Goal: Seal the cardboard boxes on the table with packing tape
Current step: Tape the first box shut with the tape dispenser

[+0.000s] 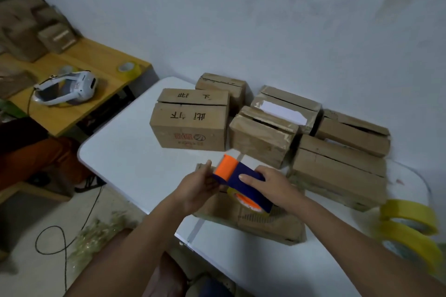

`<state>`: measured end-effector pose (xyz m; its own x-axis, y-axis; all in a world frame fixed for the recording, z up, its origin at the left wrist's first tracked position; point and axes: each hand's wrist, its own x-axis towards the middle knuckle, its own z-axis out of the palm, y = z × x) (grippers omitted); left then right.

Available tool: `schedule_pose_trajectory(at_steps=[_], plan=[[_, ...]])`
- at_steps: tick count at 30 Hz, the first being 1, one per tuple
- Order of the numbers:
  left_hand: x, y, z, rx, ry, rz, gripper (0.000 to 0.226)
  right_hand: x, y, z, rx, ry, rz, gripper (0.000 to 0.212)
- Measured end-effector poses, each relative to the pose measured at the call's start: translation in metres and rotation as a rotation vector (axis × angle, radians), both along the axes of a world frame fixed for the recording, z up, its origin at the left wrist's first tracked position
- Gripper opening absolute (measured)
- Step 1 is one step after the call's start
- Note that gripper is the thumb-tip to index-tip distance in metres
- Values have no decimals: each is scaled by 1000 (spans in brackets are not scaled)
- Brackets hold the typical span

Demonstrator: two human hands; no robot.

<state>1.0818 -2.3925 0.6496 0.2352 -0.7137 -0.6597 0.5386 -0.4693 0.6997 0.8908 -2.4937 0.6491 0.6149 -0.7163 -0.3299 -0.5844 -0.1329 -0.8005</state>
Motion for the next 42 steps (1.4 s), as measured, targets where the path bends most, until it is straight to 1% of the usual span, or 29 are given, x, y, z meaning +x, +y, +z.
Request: schedule_pose_trajectory(at_steps=[3,5,8,12,16,20,22,24,27,29,33,39,42], plan=[[1,-4,4,-5,-54,-89,48,-2,-1,0,-9,2,16,46],[3,-5,3,-39,-121,-157,42,-3,0,0,-7,2,31,47],[6,-5,5,-70,-233,-196,29,-3,-1,1,6,3,46,47],[7,-2,9,-51,-364,-242,24,-3,-1,3,7,1,83,46],[7,-1,13,-15,-726,-282,18,-3,0,5,-16,7,127,44],[6,1,15,-38,-840,-237,14,2,-4,11,-69,6,147,48],[4,3,15,-50,-900,-213,14,1,-7,16,-98,-6,164,56],[3,5,14,-65,-935,-208,15,0,-9,20,-96,-19,176,66],[5,6,14,-77,-949,-151,17,-4,-12,22,-104,0,201,70],[14,10,14,-66,-940,-76,18,-10,-16,22,-122,43,229,68],[39,33,4,29,-915,38,19,-23,-22,13,-187,162,274,53],[50,49,-9,43,-815,-25,21,-7,-16,3,-332,301,326,55],[60,54,-15,49,-829,-79,18,-3,-14,2,-346,317,315,64]])
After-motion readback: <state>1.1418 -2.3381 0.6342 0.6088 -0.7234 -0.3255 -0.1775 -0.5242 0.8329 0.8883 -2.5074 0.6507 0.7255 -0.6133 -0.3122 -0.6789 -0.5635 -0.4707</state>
